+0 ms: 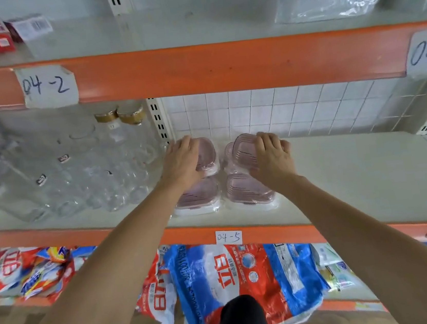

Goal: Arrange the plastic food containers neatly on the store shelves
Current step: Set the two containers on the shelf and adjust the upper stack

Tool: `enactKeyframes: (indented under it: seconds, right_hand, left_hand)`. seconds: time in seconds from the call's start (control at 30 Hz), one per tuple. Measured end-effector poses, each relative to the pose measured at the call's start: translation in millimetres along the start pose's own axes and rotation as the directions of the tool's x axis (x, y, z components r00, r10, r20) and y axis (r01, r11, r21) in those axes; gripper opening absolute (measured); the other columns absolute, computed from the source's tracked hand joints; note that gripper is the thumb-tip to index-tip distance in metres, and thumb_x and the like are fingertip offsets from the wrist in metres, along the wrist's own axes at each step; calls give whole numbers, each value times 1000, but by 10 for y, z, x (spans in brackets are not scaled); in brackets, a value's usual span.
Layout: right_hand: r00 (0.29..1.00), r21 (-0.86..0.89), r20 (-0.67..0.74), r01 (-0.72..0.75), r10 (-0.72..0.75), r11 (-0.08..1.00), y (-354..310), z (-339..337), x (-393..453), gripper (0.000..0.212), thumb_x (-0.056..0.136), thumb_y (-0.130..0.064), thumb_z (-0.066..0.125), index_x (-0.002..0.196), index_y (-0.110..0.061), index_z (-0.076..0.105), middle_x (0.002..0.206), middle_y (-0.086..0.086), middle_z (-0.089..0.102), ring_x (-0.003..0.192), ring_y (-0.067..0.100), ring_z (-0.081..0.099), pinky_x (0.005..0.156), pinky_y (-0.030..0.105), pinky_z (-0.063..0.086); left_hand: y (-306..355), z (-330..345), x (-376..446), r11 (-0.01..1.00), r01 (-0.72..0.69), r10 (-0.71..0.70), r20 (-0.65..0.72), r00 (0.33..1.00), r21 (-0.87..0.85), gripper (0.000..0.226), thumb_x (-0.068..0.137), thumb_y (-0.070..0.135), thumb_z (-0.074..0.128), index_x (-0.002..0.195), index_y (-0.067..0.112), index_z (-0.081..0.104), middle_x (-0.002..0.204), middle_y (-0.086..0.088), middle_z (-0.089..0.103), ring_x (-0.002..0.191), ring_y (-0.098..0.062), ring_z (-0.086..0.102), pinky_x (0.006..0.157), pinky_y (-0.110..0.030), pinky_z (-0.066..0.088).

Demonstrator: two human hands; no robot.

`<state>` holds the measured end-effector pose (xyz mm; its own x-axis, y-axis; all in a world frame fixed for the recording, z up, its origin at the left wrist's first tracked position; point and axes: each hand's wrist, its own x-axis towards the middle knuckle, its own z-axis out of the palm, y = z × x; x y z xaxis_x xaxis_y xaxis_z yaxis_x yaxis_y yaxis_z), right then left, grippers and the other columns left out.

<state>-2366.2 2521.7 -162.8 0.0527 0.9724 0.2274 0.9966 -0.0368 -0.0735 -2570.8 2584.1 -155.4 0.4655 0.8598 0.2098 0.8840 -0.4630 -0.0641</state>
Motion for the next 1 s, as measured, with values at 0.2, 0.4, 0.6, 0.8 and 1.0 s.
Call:
enactKeyframes:
  seconds: [0.2,0.4,0.6,0.8,1.0]
  right_hand:
    - [998,-51,-26,55,-56,997,55,216,382,72,84,-31,63,141,-10,24,150,3,24,139,21,18,111,35,15]
    - [991,24,107,82,-84,996,106,381,448,56,88,-34,59,136,-16,37,147,4,27,136,21,23,110,33,16]
    - [999,-103,34,30,-27,994,-54,504,308,52,96,-21,43,143,-9,25,140,9,33,132,27,27,112,35,15]
    - [978,-8,195,72,-69,997,-32,392,225,64,100,-36,32,149,-3,5,158,11,4,146,23,-1,118,37,0]
    - [960,-5,146,242,-238,970,-152,62,-163,45,97,-31,37,137,-11,35,140,5,39,129,23,35,104,33,26]
  left_hand:
    - [-6,266,413,998,-61,62,-25,998,19,74,71,30,79,131,10,40,136,-8,43,126,-26,40,114,-37,20]
    - [-28,382,475,999,4,1,74,997,-54,68,85,31,67,142,15,34,147,-9,31,134,-27,29,112,-36,23]
    - [162,435,269,998,59,-60,39,997,23,67,91,12,57,147,7,21,142,-6,30,131,-23,30,109,-32,28]
    - [218,370,128,991,69,-49,172,984,-115,71,96,5,44,149,1,-3,159,-12,-3,147,-23,1,118,-34,17]
    - [356,169,-199,991,-86,96,99,990,-103,48,94,15,45,140,5,35,146,-10,35,136,-24,33,111,-30,25]
